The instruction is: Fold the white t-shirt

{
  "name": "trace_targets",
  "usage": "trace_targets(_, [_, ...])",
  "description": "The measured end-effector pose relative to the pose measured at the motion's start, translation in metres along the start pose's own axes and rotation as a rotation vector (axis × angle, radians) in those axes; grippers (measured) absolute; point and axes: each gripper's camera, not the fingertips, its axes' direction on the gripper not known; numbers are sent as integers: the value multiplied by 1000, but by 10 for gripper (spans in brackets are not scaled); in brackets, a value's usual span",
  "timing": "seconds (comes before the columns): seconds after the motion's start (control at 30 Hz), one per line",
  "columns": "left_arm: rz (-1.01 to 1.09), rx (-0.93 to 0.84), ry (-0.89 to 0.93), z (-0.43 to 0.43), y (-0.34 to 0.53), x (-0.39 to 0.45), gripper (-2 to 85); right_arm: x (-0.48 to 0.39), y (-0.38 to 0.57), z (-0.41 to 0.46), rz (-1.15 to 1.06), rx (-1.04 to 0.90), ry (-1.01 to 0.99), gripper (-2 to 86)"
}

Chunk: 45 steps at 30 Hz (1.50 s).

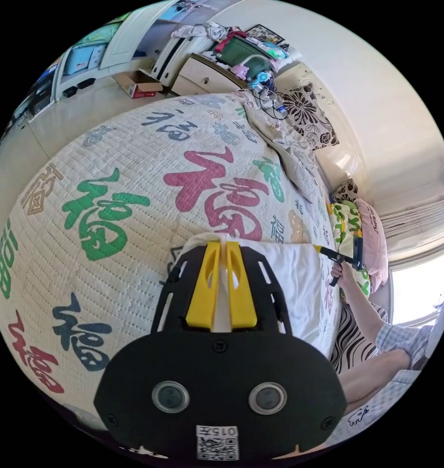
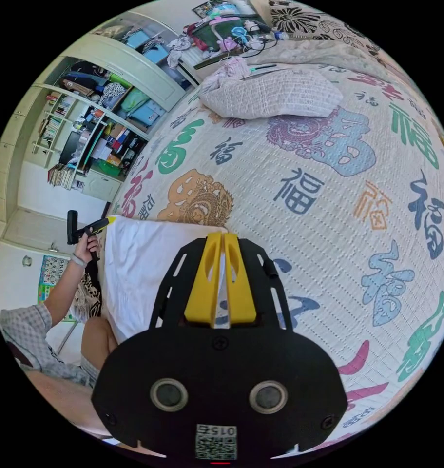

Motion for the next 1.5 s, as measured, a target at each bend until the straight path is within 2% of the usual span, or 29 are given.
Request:
trace_targets(0.13, [-23, 27, -23, -10, 3, -17, 11, 18, 5, -11, 16, 48, 40, 3])
trace_targets(0.27, [-12, -10, -50, 2, 10, -27, 32, 25, 8, 1, -5, 11, 83, 20])
trace_targets(0.43, [-15, 63, -32, -28, 48, -30, 76, 34, 41, -39, 8, 134, 124, 52])
trace_targets(0.53, [2, 35, -21, -45, 95, -20, 86, 23, 77, -47, -74, 43, 13, 76])
trace_targets(0.6, [-13, -27, 15, -46, 139, -12, 90, 12, 110, -33, -77, -109, -76, 82])
trace_targets(0.8, [-41, -150, 134, -5, 207, 0, 93, 3, 164, 13, 11, -217, -376, 78])
trace_targets(0.97, [-79, -83, 191, -8, 227, -9, 26, 9, 170, 29, 65, -191, -372, 18])
trace_targets(1.17, [-53, -24, 124, -35, 261, -11, -3, 26, 197, 11, 76, -163, -276, -1])
trace_targets(1.33, [-62, -103, 79, -20, 278, -16, 31, 33, 212, 7, 85, -127, -293, 31])
trace_targets(1.4, [-63, -63, 37, -31, 283, -15, 78, 36, 218, -12, 75, -37, -190, 68])
trace_targets(1.5, [-115, -20, -102, -43, 288, -23, 113, 47, 226, -20, 100, -39, -26, 102])
